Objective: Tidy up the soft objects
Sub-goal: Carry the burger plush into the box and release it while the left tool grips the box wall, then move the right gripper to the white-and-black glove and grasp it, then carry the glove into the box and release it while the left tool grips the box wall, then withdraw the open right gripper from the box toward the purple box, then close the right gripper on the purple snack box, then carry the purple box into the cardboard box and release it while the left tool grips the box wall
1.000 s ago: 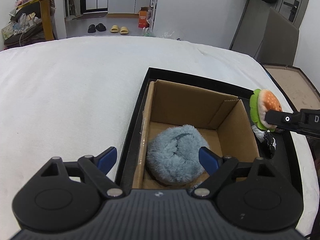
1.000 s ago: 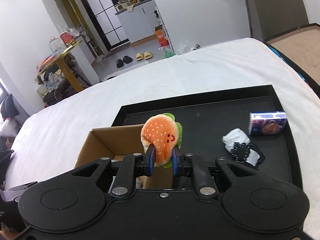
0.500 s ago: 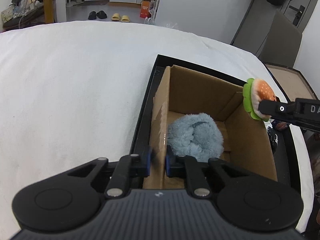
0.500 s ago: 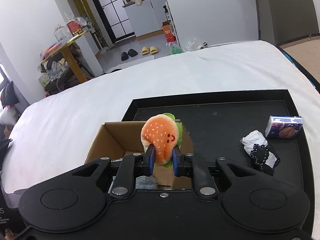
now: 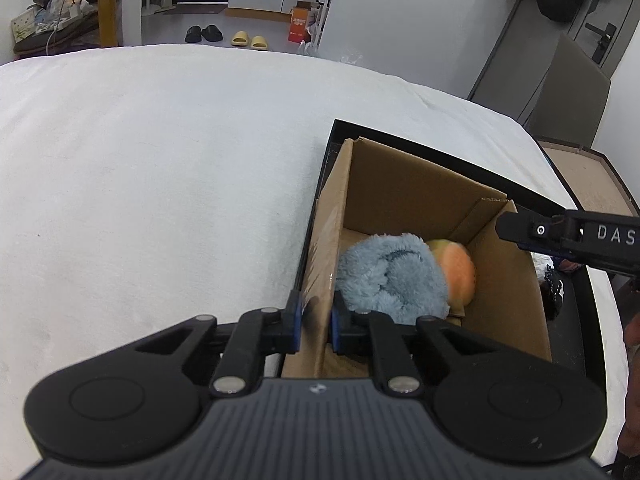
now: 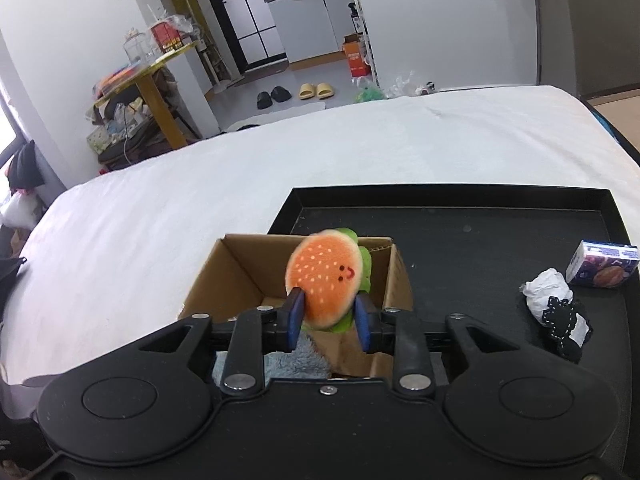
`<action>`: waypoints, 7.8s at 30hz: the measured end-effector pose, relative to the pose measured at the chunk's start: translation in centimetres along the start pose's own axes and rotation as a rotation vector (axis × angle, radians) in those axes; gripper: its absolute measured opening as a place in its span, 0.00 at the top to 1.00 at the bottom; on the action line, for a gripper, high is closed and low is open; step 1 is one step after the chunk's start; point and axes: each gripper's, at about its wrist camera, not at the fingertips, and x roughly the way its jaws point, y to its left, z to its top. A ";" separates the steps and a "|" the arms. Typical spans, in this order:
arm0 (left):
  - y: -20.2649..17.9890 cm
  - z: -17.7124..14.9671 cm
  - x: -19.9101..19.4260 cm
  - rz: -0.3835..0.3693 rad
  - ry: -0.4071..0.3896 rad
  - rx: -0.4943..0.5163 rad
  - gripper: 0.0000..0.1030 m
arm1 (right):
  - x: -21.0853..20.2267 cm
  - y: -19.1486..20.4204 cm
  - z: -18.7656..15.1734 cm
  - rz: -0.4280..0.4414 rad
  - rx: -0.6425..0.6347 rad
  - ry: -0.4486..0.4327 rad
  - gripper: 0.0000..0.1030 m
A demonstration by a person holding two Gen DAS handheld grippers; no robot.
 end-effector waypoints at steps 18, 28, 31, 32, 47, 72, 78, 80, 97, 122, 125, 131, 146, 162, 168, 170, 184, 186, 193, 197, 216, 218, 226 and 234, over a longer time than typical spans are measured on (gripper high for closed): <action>-0.8 0.7 -0.7 0.031 -0.005 0.000 0.79 | -2.1 -3.6 0.3 -0.044 0.067 -0.037 0.72; -2.1 0.7 -0.5 0.031 -0.007 -0.003 0.39 | -2.6 -6.6 -0.8 -0.105 0.102 -0.036 0.51; -2.8 0.7 -0.3 0.034 -0.004 0.008 0.31 | -2.5 -7.6 -1.1 -0.122 0.113 -0.030 0.46; -3.0 0.7 -0.2 0.039 -0.002 0.010 0.29 | -2.4 -7.9 -1.2 -0.129 0.118 -0.029 0.44; -5.2 0.7 0.7 0.105 0.007 0.032 0.19 | -1.5 -12.7 -2.8 -0.220 0.149 -0.007 0.24; -6.5 0.8 1.2 0.169 -0.001 0.039 0.17 | 2.3 -15.6 -4.1 -0.300 0.130 0.039 0.31; -6.2 0.8 1.0 0.158 -0.004 0.037 0.17 | 2.7 -15.4 -4.4 -0.305 0.096 0.084 0.79; -6.1 0.8 1.0 0.156 -0.004 0.039 0.17 | 2.2 -15.3 -4.4 -0.296 0.093 0.078 0.80; -4.9 0.8 0.2 0.115 -0.010 0.034 0.17 | -1.2 -11.6 -2.1 -0.227 0.035 0.025 0.81; -1.4 0.4 -0.8 0.072 -0.035 -0.004 0.17 | -2.7 -3.2 0.9 -0.085 -0.032 -0.028 0.80; -1.0 0.3 -0.9 0.061 -0.035 -0.006 0.18 | -2.6 -2.4 0.9 -0.079 -0.042 -0.024 0.80; -0.4 0.0 -0.7 0.043 -0.028 -0.005 0.23 | -2.4 -0.9 0.8 -0.061 -0.061 -0.014 0.80; 0.4 -0.2 -0.4 0.004 -0.002 0.005 0.88 | -1.9 1.6 -0.6 -0.026 -0.061 0.052 0.68; -0.3 -0.3 -0.5 0.028 -0.005 0.008 0.87 | -2.2 -0.5 -0.9 -0.036 0.002 0.061 0.65; -0.9 0.0 -0.8 0.049 -0.018 0.014 0.84 | -2.3 -2.2 -1.2 -0.058 0.026 0.058 0.65; -1.2 0.0 -0.9 0.051 -0.020 0.019 0.84 | -2.4 -2.9 -1.3 -0.069 0.032 0.055 0.65; -2.8 0.6 -0.8 0.085 -0.018 0.021 0.39 | -2.5 -7.8 -1.6 -0.136 0.051 0.029 0.57; -3.2 0.6 -0.6 0.088 -0.017 0.026 0.32 | -2.5 -8.5 -1.7 -0.144 0.052 0.024 0.56; -4.3 0.8 -0.1 0.101 -0.015 0.035 0.26 | -2.5 -11.2 -1.4 -0.188 0.060 -0.015 0.39; -4.9 0.7 0.2 0.114 -0.021 0.045 0.22 | -2.4 -12.7 -1.3 -0.219 0.064 -0.034 0.28; -6.1 1.0 1.0 0.171 -0.040 0.052 0.20 | 1.3 -19.0 -0.5 -0.368 0.081 -0.104 0.04; -6.2 1.0 1.1 0.173 -0.041 0.053 0.20 | 1.7 -19.5 -0.4 -0.374 0.084 -0.106 0.04; -6.2 1.1 1.2 0.172 -0.038 0.048 0.20 | 3.1 -19.4 -0.2 -0.394 0.050 -0.114 0.11; -6.0 1.0 1.0 0.161 -0.043 0.041 0.20 | 2.6 -18.2 -0.1 -0.367 0.016 -0.098 0.32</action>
